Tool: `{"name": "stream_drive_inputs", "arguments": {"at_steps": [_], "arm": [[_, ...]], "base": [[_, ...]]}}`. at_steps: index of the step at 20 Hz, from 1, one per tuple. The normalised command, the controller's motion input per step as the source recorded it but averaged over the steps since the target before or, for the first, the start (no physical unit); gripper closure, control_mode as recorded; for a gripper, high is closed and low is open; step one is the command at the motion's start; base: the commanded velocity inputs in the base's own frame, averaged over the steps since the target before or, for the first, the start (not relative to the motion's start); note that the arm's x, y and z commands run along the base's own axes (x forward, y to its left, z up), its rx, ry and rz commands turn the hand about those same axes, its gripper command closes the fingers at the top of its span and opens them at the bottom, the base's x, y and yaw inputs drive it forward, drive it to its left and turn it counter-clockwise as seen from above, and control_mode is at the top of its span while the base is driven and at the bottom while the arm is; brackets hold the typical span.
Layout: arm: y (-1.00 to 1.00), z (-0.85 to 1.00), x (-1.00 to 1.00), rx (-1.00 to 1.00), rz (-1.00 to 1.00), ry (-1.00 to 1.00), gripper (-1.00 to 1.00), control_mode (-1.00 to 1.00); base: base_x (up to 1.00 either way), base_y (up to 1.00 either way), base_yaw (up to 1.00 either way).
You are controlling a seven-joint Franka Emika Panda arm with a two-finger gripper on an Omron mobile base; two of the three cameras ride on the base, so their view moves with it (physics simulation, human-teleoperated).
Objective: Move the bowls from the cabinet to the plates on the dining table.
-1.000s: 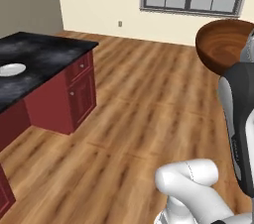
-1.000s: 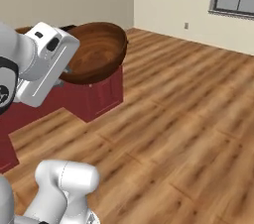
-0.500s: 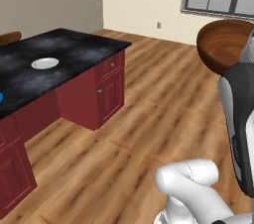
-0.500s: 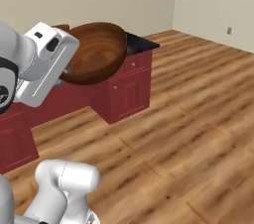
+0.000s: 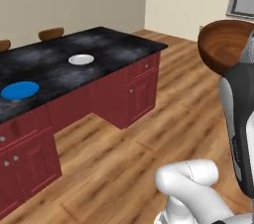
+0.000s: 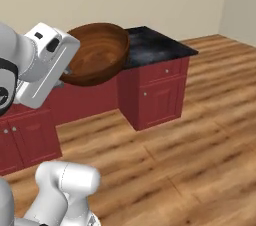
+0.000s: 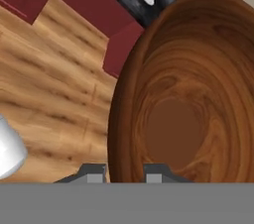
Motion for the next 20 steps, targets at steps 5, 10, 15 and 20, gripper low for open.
{"name": "stream_drive_inputs", "arguments": {"at_steps": [5,10,15,20], "arm": [[0.0,0.0,0.0,0.0,0.0,0.0,1.0,1.0],[0.0,0.0,0.0,0.0,0.0,0.0,1.0,1.0],[0.0,0.0,0.0,0.0,0.0,0.0,1.0,1.0],[0.0,0.0,0.0,0.0,0.0,0.0,1.0,1.0]], "base": [[0.55,0.0,0.35],[0.62,0.0,0.35],[0.57,-0.14,0.32],[0.51,-0.25,0.3]]}}
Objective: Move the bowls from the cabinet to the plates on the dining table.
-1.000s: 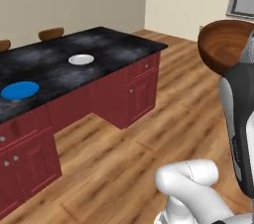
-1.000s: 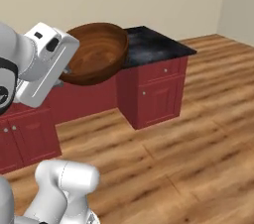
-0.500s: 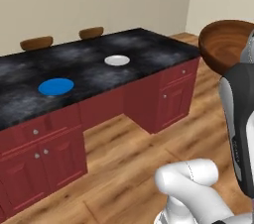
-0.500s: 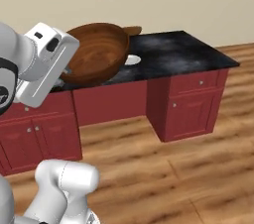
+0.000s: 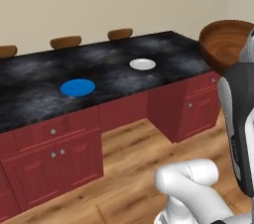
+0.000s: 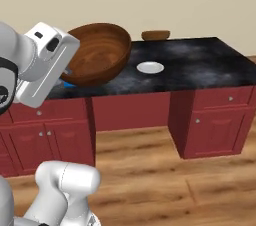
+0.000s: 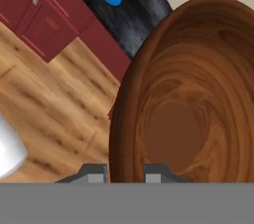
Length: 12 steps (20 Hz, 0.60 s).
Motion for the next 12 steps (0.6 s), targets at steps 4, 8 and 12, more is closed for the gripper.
{"name": "stream_drive_inputs", "arguments": {"at_steps": [4,8,12], "arm": [[0.0,0.0,0.0,0.0,0.0,0.0,1.0,1.0],[0.0,0.0,0.0,0.0,0.0,0.0,1.0,1.0],[0.0,0.0,0.0,0.0,0.0,0.0,1.0,1.0]], "base": [[0.45,-0.32,0.29],[0.42,-0.42,0.26],[0.4,-0.46,0.25]]}}
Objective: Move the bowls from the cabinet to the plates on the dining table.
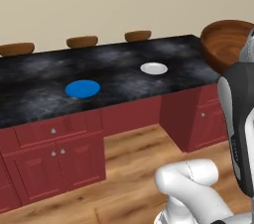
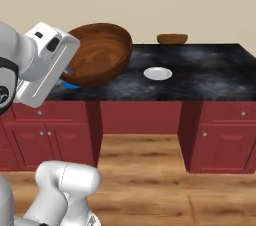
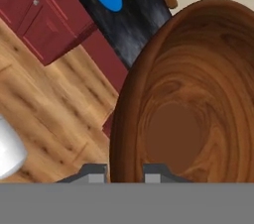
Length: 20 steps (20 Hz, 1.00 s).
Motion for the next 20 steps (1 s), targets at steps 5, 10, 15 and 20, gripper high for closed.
{"name": "stream_drive_inputs", "arguments": {"at_steps": [5,10,15,20], "arm": [[0.0,0.0,0.0,0.0,0.0,0.0,1.0,1.0],[0.0,0.0,0.0,0.0,0.0,0.0,1.0,1.0],[0.0,0.0,0.0,0.0,0.0,0.0,1.0,1.0],[0.0,0.0,0.0,0.0,0.0,0.0,1.0,1.0]], "base": [[0.39,-0.48,0.24],[0.46,-0.47,0.23],[0.66,-0.41,0.19],[0.65,-0.47,0.17]]}}
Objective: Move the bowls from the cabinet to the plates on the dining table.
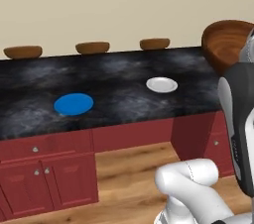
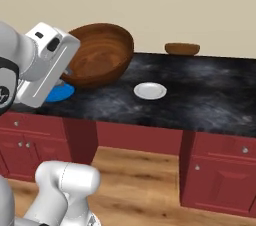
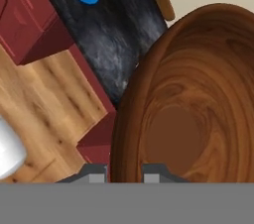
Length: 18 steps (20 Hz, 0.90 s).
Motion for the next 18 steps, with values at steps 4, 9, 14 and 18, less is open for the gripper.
{"name": "stream_drive_inputs", "arguments": {"at_steps": [4,9,14,18], "arm": [[0.0,0.0,0.0,0.0,0.0,0.0,1.0,1.0],[0.0,0.0,0.0,0.0,0.0,0.0,1.0,1.0],[0.0,0.0,0.0,0.0,0.0,0.0,1.0,1.0],[0.0,0.0,0.0,0.0,0.0,0.0,1.0,1.0]], "base": [[0.56,-0.55,0.16],[0.49,-0.52,0.16],[0.48,-0.45,0.16],[0.48,-0.31,0.16]]}}
